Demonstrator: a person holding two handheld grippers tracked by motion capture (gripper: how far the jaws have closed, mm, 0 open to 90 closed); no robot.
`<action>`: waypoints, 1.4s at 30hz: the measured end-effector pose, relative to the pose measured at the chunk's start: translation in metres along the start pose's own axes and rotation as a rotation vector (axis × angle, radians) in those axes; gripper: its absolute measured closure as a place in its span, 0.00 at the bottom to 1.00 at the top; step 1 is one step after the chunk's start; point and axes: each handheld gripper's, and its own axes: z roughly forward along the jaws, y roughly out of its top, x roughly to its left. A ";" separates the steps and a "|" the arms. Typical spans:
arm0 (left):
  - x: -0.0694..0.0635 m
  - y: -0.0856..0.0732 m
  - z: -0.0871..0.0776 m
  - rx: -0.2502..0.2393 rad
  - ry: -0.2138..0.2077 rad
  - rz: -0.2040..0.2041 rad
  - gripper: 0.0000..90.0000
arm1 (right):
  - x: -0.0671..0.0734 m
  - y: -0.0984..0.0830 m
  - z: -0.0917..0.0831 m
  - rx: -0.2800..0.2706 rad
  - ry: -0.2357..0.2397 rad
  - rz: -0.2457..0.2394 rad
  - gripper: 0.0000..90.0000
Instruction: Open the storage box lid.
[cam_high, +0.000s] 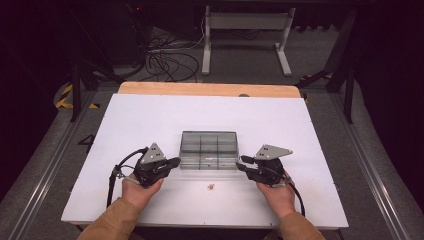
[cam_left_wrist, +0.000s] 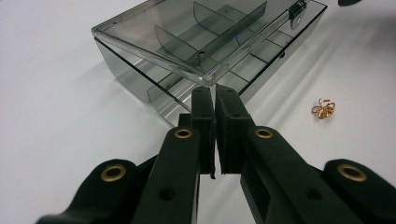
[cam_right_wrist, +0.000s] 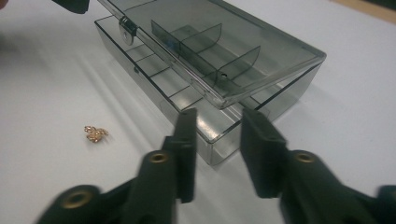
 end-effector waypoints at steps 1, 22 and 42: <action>0.000 0.000 0.000 -0.004 -0.001 -0.002 0.96 | -0.001 0.000 0.001 0.004 0.009 0.016 0.65; 0.000 0.001 -0.002 -0.031 -0.011 0.003 0.94 | -0.001 0.031 0.017 0.069 -0.103 -0.123 0.35; -0.007 0.000 -0.003 -0.035 -0.022 0.061 0.74 | -0.010 0.052 0.011 0.010 -0.110 -0.146 0.43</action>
